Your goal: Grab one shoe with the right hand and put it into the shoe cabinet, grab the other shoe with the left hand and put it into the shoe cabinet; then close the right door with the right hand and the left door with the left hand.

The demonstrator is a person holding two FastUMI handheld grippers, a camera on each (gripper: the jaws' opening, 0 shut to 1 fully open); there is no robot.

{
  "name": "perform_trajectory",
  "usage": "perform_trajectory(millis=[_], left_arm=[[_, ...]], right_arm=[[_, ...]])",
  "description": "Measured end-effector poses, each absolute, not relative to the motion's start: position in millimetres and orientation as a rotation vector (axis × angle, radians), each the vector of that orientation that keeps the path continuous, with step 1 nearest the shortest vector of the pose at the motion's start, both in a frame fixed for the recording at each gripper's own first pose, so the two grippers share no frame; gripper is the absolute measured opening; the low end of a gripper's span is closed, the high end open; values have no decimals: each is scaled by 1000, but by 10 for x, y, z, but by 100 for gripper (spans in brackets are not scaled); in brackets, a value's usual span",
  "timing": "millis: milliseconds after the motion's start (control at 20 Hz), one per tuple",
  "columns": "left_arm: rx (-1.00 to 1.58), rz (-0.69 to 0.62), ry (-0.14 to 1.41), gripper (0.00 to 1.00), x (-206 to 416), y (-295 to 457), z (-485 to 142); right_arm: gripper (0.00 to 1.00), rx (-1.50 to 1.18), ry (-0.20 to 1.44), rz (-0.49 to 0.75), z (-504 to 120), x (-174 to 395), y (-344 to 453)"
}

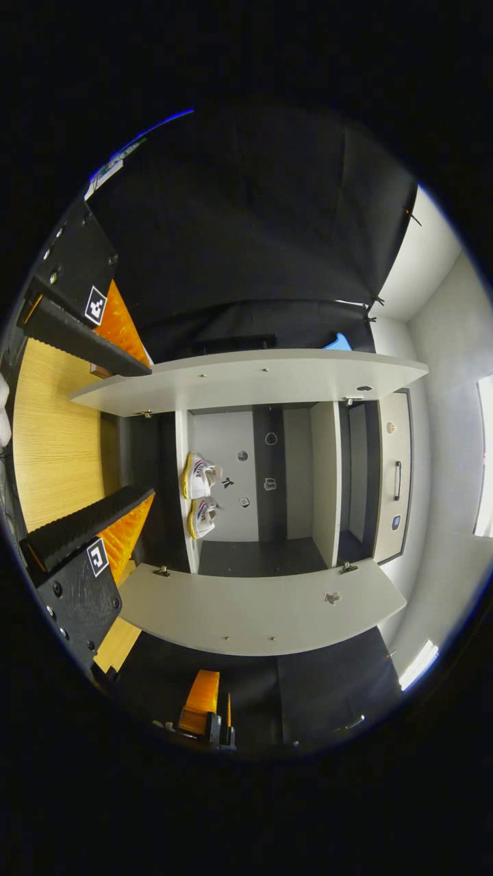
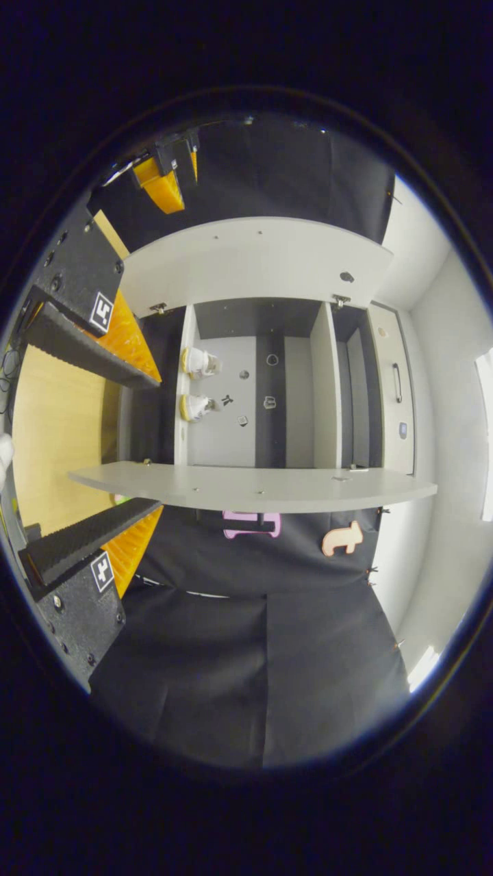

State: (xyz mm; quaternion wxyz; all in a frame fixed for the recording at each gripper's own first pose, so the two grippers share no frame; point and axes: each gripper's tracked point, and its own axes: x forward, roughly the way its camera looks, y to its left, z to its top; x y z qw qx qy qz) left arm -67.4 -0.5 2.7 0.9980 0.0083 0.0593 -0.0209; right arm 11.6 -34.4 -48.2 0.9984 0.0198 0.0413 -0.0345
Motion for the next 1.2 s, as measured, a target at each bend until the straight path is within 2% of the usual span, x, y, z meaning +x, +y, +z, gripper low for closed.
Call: perform_trajectory(millis=[150,200,400,500,550,750,900,1000,1050,1100,1200], left_arm=[[11,-43,103,97,-653,-64,90],[6,-41,95,97,-638,-86,121],[-15,-30,98,97,-545,-307,129],[-18,-22,100,97,-521,-408,156],[-14,-13,97,97,-518,-446,173],[-8,10,93,97,-482,-652,223],[-18,30,92,97,-459,-735,226],[-25,41,97,97,-462,-774,208],[-27,45,98,97,-467,-779,200],[-29,47,98,97,-465,-781,194],[-33,44,109,97,-455,-764,183]], right_arm=[[97,41,68,-104,-379,179,-645],[100,32,61,-126,-338,226,-805],[97,20,40,-221,-148,482,-1573],[100,26,33,-255,-78,687,-1937],[96,33,43,-259,-75,801,-2071],[100,49,67,-230,-71,1301,-2281],[97,44,84,-153,-98,1502,-2148],[100,19,78,-135,-68,1562,-2103],[96,18,72,-115,-31,1561,-2053],[99,27,84,-109,-58,1561,-2052],[92,64,96,-86,-55,1589,-1982]])
